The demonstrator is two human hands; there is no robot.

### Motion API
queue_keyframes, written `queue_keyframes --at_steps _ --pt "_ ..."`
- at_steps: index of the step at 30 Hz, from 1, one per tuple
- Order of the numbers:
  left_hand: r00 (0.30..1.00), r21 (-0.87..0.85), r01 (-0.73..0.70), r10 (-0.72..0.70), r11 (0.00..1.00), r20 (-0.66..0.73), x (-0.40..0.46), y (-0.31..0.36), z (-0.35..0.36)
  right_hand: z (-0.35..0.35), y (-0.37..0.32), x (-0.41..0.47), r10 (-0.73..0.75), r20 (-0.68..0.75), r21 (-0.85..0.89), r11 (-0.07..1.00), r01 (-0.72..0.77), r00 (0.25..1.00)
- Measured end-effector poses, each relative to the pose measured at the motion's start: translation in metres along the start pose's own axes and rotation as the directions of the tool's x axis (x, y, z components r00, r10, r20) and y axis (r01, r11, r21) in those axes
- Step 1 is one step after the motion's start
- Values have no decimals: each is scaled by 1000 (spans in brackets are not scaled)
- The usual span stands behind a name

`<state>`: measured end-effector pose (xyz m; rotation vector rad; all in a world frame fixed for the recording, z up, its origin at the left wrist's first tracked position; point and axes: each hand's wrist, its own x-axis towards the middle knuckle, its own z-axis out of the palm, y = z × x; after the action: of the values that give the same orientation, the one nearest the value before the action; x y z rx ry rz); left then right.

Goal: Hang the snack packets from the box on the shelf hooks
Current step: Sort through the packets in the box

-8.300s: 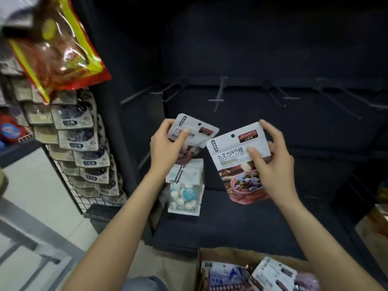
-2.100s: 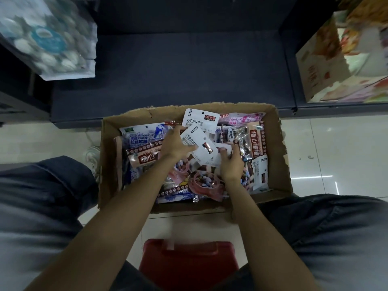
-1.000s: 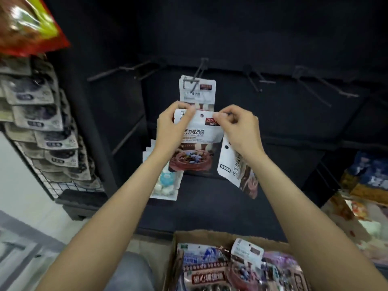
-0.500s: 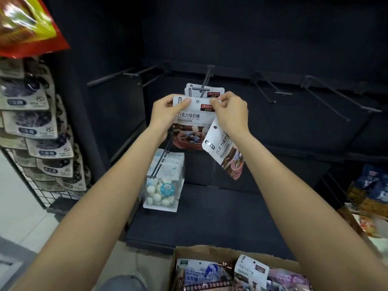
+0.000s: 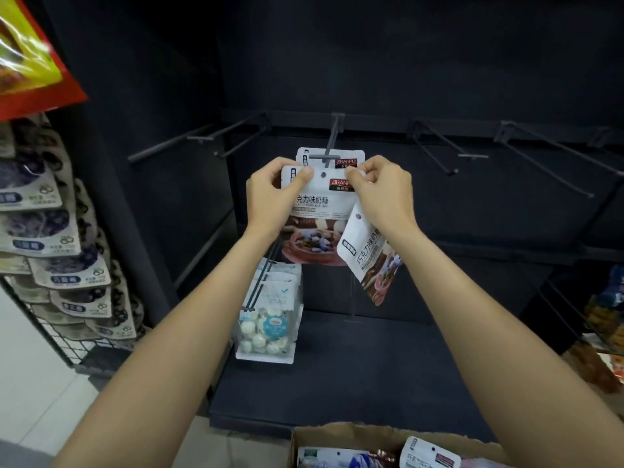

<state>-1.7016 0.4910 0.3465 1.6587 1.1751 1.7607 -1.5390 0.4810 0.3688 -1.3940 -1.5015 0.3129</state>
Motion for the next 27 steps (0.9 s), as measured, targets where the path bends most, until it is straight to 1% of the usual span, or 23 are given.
queue_keyframes --at_steps 2,4,8,10,12,14,15,19,22,25,26,27 --pt "999 32 -42 43 999 -6 1 -2 1 -3 0 3 8 0 21 1000 -8 1000" --pt "999 40 -48 49 998 -7 2 -3 3 -4 -1 4 11 8 23 1000 -11 1000" --pt "998 -2 -53 53 999 -30 2 -8 5 -2 -3 3 5 26 14 1000 -5 1000" --pt "998 -13 -33 32 999 -46 2 -10 5 1 -3 2 -2 34 10 1000 2 999" --pt "999 0 6 -6 1000 -33 4 -10 7 4 -1 4 2 18 -5 1000 -2 1000" --pt "999 75 33 -31 997 -25 9 -13 10 6 3 7 22 -9 -13 1000 -23 1000" --pt "999 139 33 -28 990 -38 13 -16 11 7 5 10 31 -23 -21 999 -32 999" --pt "992 394 26 25 919 -124 36 -25 20 14 7 20 40 -65 -95 994 -46 997" --pt "987 486 27 53 873 -150 53 -24 34 11 5 25 46 -89 -86 995 -53 995" --pt "986 490 44 42 870 -162 62 -22 44 7 4 21 -6 -115 -74 997 -2 993" --pt "980 449 70 23 891 -198 61 -23 46 5 4 19 -23 -126 -72 997 14 992" --pt "967 370 108 -11 923 -255 57 -20 47 4 4 17 -31 -143 -62 998 22 989"
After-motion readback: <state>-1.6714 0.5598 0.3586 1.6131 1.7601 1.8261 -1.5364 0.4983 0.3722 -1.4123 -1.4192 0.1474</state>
